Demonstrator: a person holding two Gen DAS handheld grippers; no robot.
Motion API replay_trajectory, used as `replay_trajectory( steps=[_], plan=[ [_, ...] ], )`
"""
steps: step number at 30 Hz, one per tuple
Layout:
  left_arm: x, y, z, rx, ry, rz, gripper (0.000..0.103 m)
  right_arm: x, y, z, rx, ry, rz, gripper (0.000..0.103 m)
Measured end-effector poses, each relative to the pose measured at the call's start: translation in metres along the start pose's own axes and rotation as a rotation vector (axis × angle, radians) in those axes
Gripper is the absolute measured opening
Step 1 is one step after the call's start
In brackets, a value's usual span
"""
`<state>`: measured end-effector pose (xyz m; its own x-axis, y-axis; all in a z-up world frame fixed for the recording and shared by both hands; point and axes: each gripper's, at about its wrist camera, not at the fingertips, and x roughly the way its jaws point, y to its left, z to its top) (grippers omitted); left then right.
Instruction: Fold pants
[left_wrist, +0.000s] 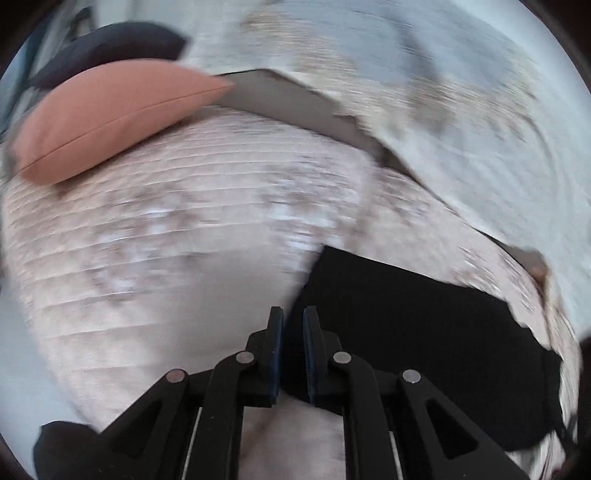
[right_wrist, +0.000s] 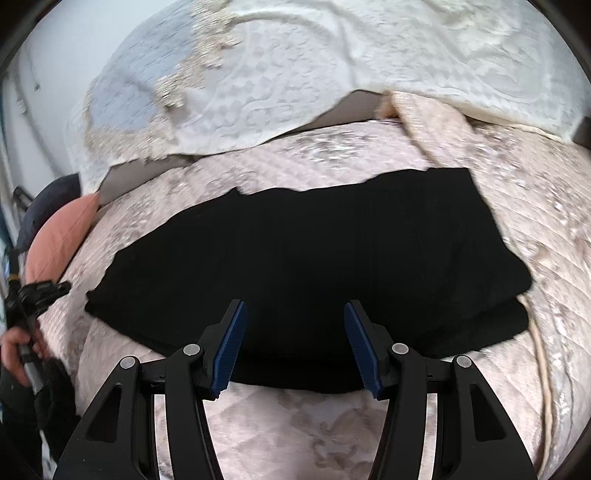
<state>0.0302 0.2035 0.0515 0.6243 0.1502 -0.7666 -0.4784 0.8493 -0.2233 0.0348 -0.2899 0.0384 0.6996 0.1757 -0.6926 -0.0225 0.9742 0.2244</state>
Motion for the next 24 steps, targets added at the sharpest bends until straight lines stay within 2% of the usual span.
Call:
replay_trajectory(
  steps=[3,5,6,8,10,13,17,20,24],
  plan=[
    [0.007,-0.040,-0.011,0.113,0.041,-0.153,0.030,0.000,-0.020,-0.002,0.054,-0.010,-0.091,0.056],
    [0.022,-0.064,-0.023,0.173,0.122,-0.227,0.031,0.011,-0.039,-0.008,0.107,0.074,-0.200,0.055],
    [0.032,-0.073,-0.031,0.200,0.177,-0.242,0.031,0.012,-0.046,-0.011,0.131,0.090,-0.200,0.055],
    [0.044,-0.079,-0.047,0.249,0.241,-0.203,0.031,0.003,-0.054,-0.015,0.169,0.078,-0.155,0.055],
    [0.034,-0.079,-0.055,0.304,0.181,-0.196,0.031,-0.006,-0.055,-0.017,0.157,0.079,-0.169,0.054],
    [0.025,-0.069,-0.058,0.315,0.172,-0.212,0.031,-0.018,-0.060,-0.020,0.169,0.050,-0.212,0.055],
    [0.018,-0.062,-0.051,0.278,0.159,-0.198,0.031,-0.024,-0.082,-0.020,0.298,0.008,-0.155,0.055],
    [0.013,-0.065,-0.046,0.259,0.128,-0.196,0.038,-0.026,-0.087,-0.012,0.333,-0.040,-0.141,0.055],
    [0.012,-0.080,-0.049,0.281,0.123,-0.239,0.040,-0.020,-0.094,-0.001,0.374,-0.067,-0.120,0.055]
  ],
)
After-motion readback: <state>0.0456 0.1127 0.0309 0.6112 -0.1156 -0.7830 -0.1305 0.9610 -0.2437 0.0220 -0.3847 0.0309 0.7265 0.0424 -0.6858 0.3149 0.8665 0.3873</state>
